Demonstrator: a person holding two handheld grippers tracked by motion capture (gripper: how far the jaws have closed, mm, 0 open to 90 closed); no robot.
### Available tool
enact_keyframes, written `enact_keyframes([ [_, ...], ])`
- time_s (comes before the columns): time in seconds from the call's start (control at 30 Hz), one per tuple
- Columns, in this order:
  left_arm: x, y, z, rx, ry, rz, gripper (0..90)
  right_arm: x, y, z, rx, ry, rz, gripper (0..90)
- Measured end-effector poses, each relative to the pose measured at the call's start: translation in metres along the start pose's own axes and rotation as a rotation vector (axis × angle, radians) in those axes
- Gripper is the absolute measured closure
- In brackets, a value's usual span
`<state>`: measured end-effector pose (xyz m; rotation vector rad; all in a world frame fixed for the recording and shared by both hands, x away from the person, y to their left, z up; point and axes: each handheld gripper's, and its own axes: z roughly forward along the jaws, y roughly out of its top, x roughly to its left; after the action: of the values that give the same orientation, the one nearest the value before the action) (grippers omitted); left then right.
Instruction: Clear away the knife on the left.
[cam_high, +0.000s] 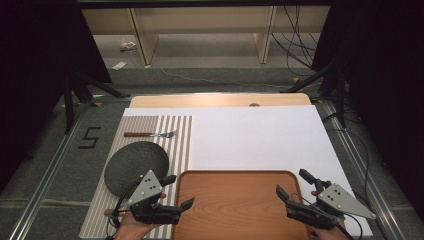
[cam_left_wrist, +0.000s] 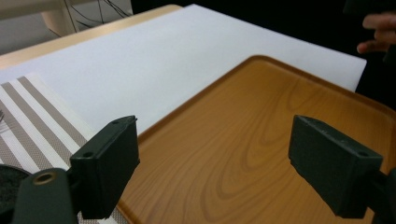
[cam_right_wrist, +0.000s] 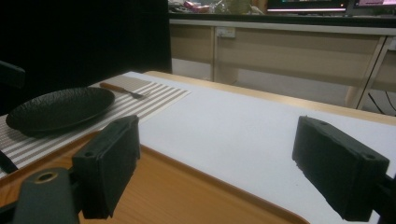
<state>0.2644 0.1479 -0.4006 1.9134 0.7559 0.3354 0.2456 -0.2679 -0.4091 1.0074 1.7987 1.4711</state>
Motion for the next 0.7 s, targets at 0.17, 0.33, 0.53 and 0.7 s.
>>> enact_keyframes([
  [0.17, 0.002, 0.003, -0.003, 0.055, -0.001, 0.029, 15.7, -0.001, 0.0, 0.0, -0.002, 0.003, 0.007, 16.1],
  [0.33, 0.009, 0.004, -0.007, 0.129, -0.006, 0.059, 16.4, 0.0, 0.0, 0.0, 0.001, 0.0, 0.002, 16.1],
  [0.53, 0.018, 0.002, -0.009, 0.301, 0.014, 0.135, 16.0, -0.001, 0.0, 0.001, 0.001, 0.002, 0.004, 16.1],
  [0.7, 0.027, -0.001, -0.016, 0.373, 0.001, 0.134, 16.5, 0.0, 0.0, 0.001, 0.0, 0.003, 0.008, 16.1],
])
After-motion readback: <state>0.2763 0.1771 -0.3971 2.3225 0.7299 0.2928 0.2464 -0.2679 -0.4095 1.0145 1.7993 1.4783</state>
